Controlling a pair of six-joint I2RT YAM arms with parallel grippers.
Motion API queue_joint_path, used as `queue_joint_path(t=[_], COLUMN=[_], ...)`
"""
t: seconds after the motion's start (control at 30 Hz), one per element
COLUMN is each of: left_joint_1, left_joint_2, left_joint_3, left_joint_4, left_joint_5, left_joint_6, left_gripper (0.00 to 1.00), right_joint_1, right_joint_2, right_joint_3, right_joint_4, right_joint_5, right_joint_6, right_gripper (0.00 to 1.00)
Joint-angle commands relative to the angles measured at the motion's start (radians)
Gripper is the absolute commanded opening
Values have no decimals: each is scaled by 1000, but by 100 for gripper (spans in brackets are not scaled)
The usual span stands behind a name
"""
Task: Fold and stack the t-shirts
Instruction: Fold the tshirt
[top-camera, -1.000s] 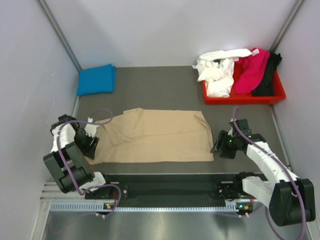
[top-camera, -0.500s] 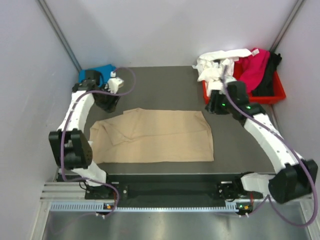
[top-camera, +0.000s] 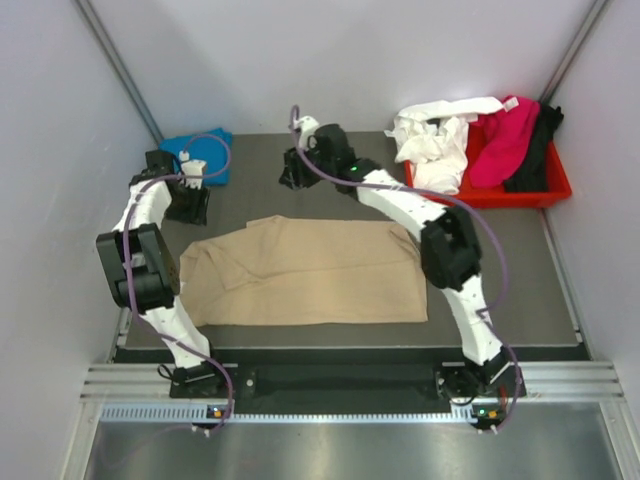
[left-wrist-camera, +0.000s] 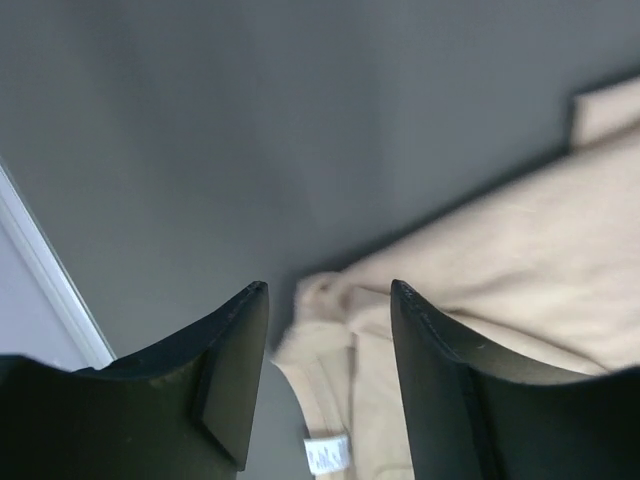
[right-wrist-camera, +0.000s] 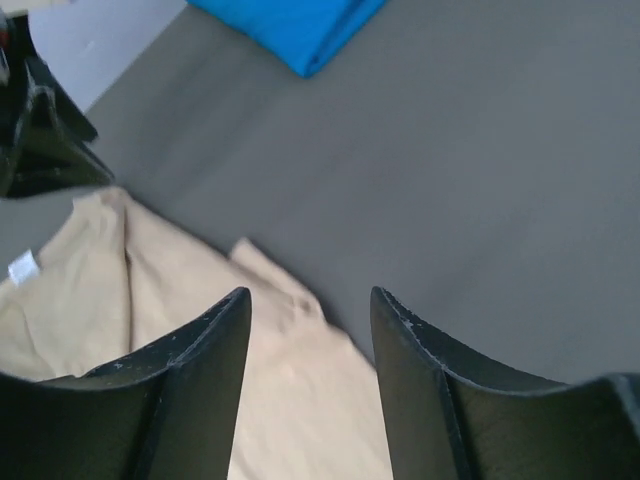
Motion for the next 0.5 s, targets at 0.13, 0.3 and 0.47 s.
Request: queue_joint_path(t=[0.13, 0.3, 0.47], left_joint_1=[81, 81, 79], left_joint_2=[133, 157, 133], left_joint_3=[-42, -74, -130], left_joint_4=[97, 91, 30], left_joint_5=[0, 30, 142], left_joint_6=[-23, -3, 34], left_gripper=[57, 59, 60], right_joint_1=[92, 109, 123], right_joint_2=[366, 499, 523], right_joint_3=[341, 452, 459], right_joint_4=[141, 94, 21], right_joint_5=[17, 71, 31], right_joint_6=[224, 274, 257], right_gripper=[52, 52, 51])
